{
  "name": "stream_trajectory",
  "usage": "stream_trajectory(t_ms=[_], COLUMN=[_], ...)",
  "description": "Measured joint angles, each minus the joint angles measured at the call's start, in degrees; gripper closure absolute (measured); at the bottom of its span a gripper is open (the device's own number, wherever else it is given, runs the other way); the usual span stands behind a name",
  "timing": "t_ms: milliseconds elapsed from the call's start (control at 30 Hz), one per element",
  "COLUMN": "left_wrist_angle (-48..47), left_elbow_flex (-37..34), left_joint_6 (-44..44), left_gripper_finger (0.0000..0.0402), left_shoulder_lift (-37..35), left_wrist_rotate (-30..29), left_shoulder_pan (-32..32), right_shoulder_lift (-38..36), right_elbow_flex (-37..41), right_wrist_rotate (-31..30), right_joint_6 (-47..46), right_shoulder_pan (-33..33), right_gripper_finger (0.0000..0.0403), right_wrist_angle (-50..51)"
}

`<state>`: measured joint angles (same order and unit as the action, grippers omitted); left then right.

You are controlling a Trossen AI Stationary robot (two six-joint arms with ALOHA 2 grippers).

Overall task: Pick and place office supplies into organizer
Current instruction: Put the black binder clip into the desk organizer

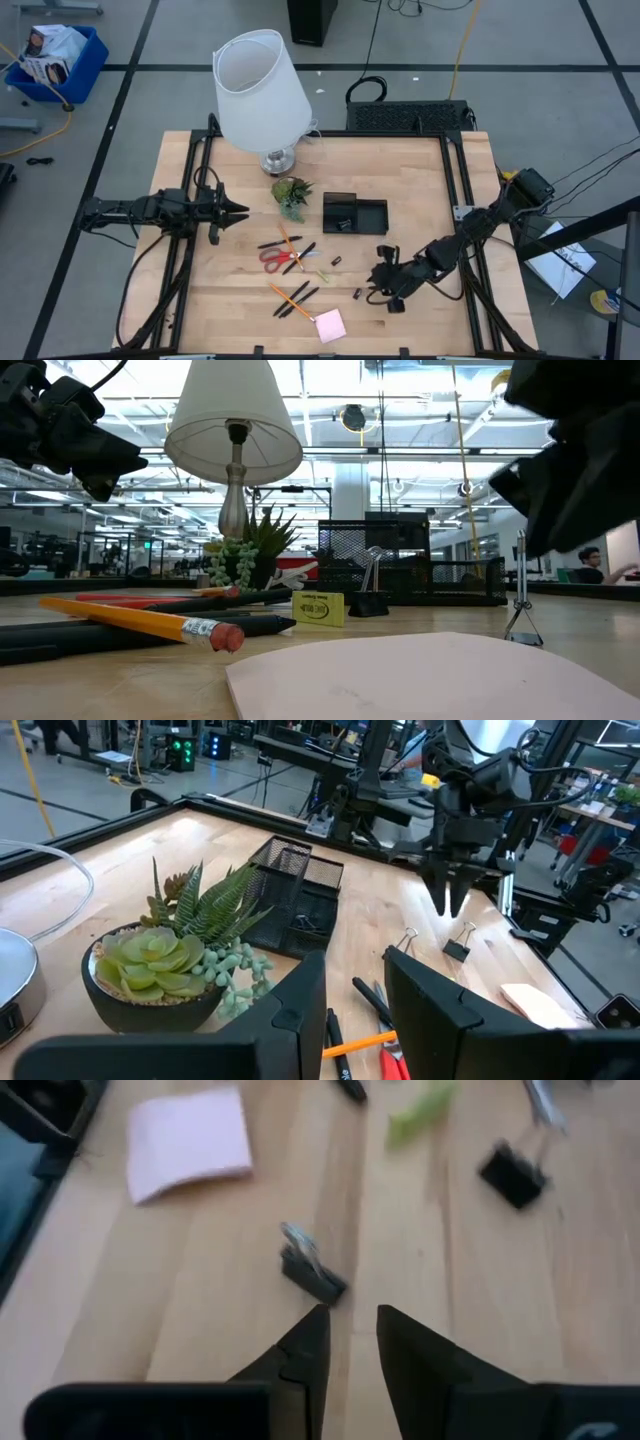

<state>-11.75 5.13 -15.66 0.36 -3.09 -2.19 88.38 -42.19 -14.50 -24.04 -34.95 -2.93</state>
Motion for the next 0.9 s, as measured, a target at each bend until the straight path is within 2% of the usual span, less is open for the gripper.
stream_trajectory(t_ms=[167, 367, 567, 667, 900], left_wrist_angle=[0.0, -0.02, -0.01, 0.0, -0.01], left_elbow_flex=[0.0, -0.01, 0.0, 0.0, 0.0], left_joint_6=[0.0, 0.0, -0.01, 0.0, -0.01], left_gripper_finger=[0.0293, 0.0293, 0.0293, 0.0293, 0.0293], left_shoulder_lift=[0.0, 0.0, 0.0, 0.0, 0.0], left_wrist_rotate=[0.0, 0.0, 0.0, 0.0, -0.01], left_shoulder_pan=[0.01, 0.01, 0.01, 0.01, 0.01], right_shoulder_lift=[0.0, 0.0, 0.04, 0.04, 1.52], right_elbow_flex=[-0.02, 1.86, 7.96, 10.82, 14.15], right_wrist_rotate=[-0.43, -1.92, -1.75, -1.64, 0.64], right_joint_6=[6.71, 7.65, 10.96, 13.51, 14.26], right_shoulder_pan=[-1.33, -1.07, -0.65, -0.46, 0.92], right_gripper_finger=[0.0297, 0.026, 0.0224, 0.0216, 0.0214], right_wrist_angle=[-5.65, -7.16, -18.65, -25.15, -32.31])
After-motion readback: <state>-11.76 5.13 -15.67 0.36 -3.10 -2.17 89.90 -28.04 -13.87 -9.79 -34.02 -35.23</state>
